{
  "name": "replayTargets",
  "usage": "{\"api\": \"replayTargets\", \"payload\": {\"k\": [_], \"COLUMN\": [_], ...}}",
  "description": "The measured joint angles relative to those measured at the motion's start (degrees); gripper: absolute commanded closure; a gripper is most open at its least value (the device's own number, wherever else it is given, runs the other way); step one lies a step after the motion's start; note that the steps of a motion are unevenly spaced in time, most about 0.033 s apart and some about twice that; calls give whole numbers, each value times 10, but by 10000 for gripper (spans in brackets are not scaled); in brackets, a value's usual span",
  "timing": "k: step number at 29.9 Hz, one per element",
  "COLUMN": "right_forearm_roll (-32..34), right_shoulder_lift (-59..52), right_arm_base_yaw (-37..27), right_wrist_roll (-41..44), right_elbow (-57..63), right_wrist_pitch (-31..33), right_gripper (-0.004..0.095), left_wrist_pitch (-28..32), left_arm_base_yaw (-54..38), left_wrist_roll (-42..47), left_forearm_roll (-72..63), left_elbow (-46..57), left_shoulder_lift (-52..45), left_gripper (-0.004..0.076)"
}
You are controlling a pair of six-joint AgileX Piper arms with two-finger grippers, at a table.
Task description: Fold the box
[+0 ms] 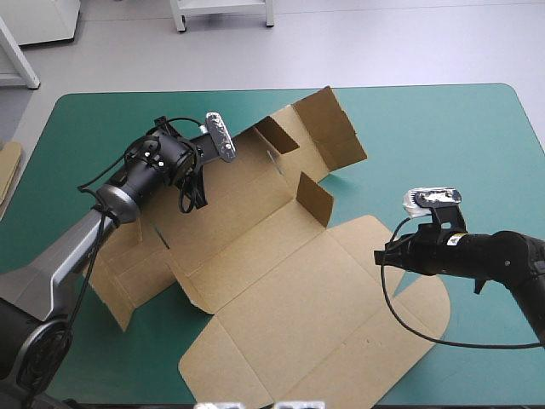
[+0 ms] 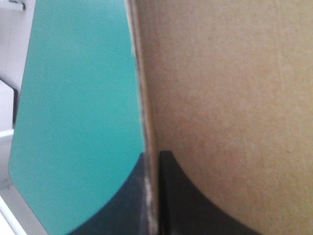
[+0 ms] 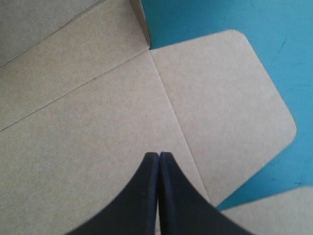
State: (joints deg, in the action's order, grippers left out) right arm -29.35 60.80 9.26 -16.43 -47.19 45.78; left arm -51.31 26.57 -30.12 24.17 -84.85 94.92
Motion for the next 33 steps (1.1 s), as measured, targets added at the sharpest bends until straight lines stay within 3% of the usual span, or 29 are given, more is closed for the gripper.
{"api": "replayTargets", "payload": {"k": [4, 12, 17, 23, 33], "right_forearm_roll": [-3, -8, -10, -10, -10], "right_shoulder_lift": [0, 0, 0, 0, 0], "right_arm_base_yaw": [0, 0, 0, 0, 0], "right_wrist_roll": [0, -1, -1, 1, 2], "right_elbow": [0, 0, 0, 0, 0], "right_wrist_pitch": [0, 0, -1, -5, -8], "right_gripper": [921, 921, 921, 921, 921], "left_wrist_pitch": [61, 96, 115, 190, 275], "left_arm_base_yaw": [23, 80, 76, 75, 53], "left_wrist_roll": [4, 4, 4, 8, 110], "left_forearm_roll": [14, 40, 60, 105, 256], "left_elbow": [10, 31, 95, 185, 210], "left_shoulder_lift": [1, -14, -75, -140, -122], "left_gripper": [732, 732, 732, 732, 732]}}
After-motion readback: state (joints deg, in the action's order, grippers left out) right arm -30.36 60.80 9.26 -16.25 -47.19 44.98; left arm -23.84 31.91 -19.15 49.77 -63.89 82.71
